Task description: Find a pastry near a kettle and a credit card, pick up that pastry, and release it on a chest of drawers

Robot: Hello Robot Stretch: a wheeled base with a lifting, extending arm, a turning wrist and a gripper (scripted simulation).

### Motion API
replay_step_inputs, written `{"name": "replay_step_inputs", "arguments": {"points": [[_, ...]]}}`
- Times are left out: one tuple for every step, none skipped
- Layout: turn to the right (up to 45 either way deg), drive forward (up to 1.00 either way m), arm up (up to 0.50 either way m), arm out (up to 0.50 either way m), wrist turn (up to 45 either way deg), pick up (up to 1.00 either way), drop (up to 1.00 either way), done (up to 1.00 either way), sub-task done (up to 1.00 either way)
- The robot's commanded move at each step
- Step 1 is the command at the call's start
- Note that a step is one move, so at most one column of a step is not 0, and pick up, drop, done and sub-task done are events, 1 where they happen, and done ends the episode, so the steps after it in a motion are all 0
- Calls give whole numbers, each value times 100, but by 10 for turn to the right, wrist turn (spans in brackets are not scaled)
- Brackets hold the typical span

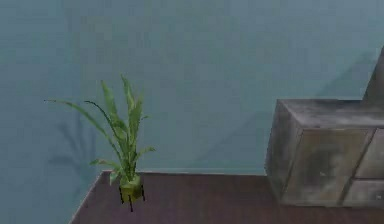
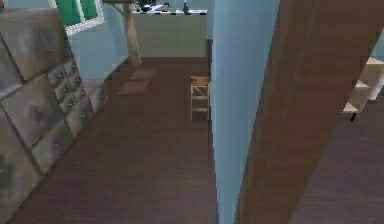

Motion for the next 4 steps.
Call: {"name": "replay_step_inputs", "arguments": {"points": [[450,0,0,0,0,0,0,0,0],[300,0,0,0,0,0,0,0,0],[0,100,0,0,0,0,0,0,0],[60,0,0,0,0,0,0,0,0]]}}
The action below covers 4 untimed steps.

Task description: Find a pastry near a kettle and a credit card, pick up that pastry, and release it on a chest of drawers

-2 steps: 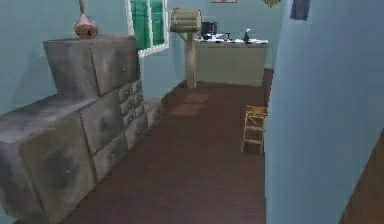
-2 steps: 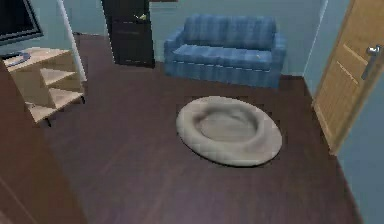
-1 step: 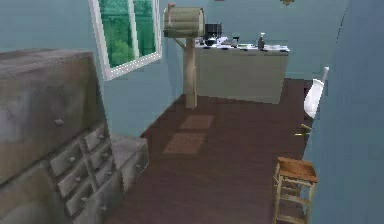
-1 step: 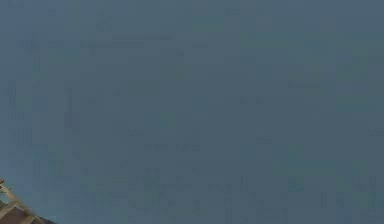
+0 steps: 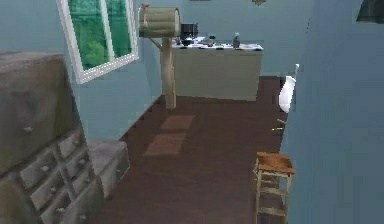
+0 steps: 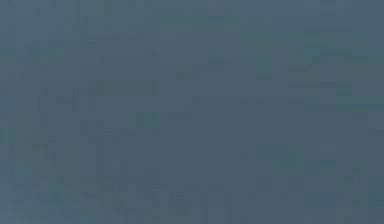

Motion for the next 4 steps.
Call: {"name": "replay_step_inputs", "arguments": {"points": [[0,85,0,0,0,0,0,0,0],[90,0,0,0,0,0,0,0,0],[0,100,0,0,0,0,0,0,0],[60,0,0,0,0,0,0,0,0]]}}
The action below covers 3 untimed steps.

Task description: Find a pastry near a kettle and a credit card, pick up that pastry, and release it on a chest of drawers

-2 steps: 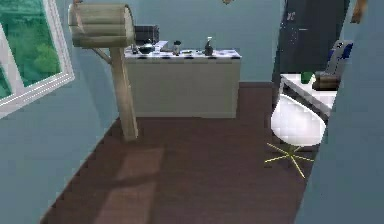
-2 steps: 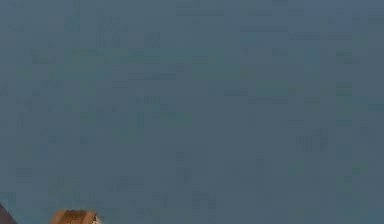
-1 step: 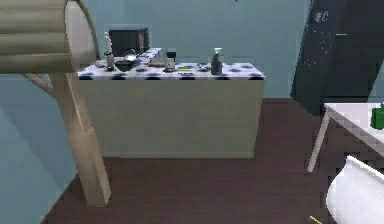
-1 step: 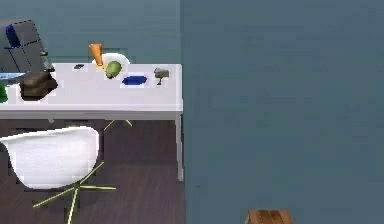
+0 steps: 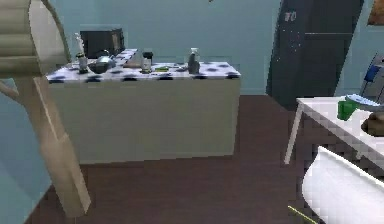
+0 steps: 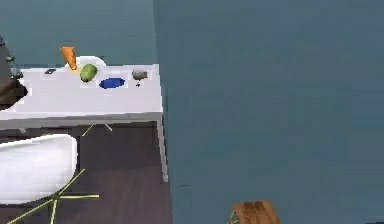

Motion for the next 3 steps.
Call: {"name": "replay_step_inputs", "arguments": {"points": [[0,5,0,0,0,0,0,0,0],[0,100,0,0,0,0,0,0,0],[30,0,0,0,0,0,0,0,0]]}}
